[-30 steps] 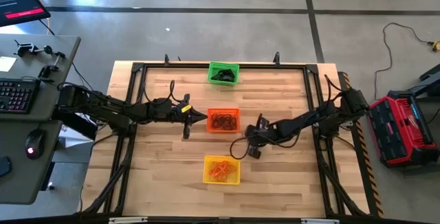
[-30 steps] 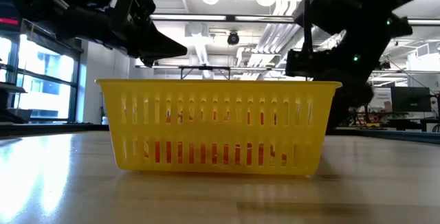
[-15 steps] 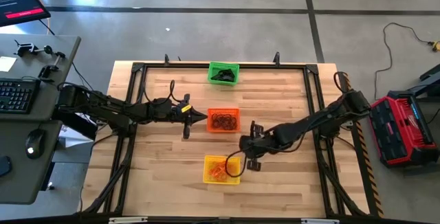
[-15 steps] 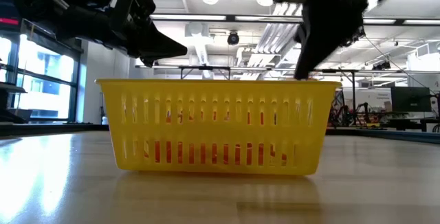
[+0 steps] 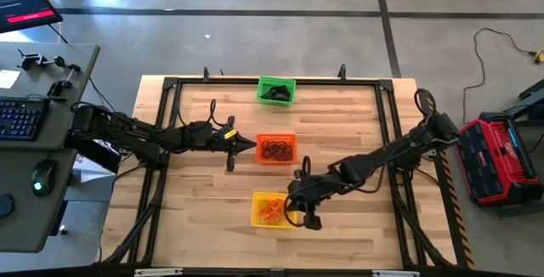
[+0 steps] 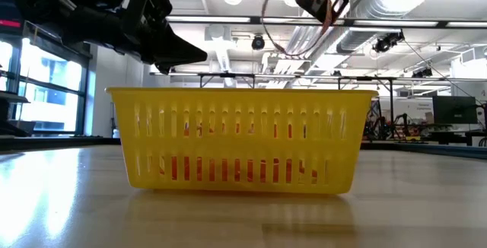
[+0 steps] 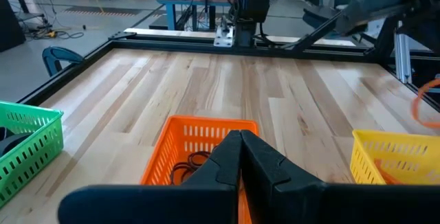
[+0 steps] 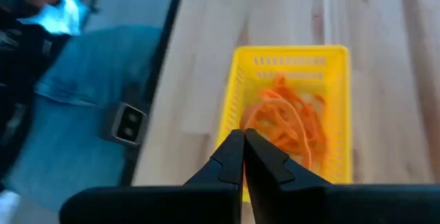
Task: Sort rubber bands into baskets
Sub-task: Put the orange rubber band into the yellow bin
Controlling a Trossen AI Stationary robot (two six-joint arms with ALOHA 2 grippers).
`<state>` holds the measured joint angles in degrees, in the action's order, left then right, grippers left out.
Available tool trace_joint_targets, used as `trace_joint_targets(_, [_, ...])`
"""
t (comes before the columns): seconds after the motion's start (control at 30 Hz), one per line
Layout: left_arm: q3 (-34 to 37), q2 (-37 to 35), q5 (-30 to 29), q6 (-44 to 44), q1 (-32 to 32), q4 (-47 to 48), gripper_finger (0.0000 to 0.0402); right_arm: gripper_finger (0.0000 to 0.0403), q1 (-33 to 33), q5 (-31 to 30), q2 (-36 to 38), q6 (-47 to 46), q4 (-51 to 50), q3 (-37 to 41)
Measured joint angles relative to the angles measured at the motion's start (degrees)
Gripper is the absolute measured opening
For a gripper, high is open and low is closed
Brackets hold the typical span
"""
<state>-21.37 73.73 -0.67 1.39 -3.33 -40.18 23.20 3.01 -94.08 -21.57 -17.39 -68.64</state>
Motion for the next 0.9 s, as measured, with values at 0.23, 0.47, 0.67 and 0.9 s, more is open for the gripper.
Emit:
trace_joint_targets(0.23, [0.0,0.0,0.0,-0.1,0.0,0.0,0.0000,0.0000,-2.6,3.9,-0.6,-5.5,8.0,4.0])
trace_joint_targets(0.47, [0.0,0.0,0.0,-0.1,0.0,0.0,0.0000,0.0000,-4.7,11.2,-6.3,-8.3,13.3,4.6])
trace_joint_targets(0.67, [0.0,0.0,0.0,-0.5,0.0,0.0,0.0000,0.0000,-5.2,12.4,-7.5,-9.6,15.1,4.6])
trace_joint_targets(0.9, [0.0,0.0,0.0,-0.5,0.0,0.0,0.0000,0.0000,-5.3,12.4,-7.5,-11.0,14.8,4.6])
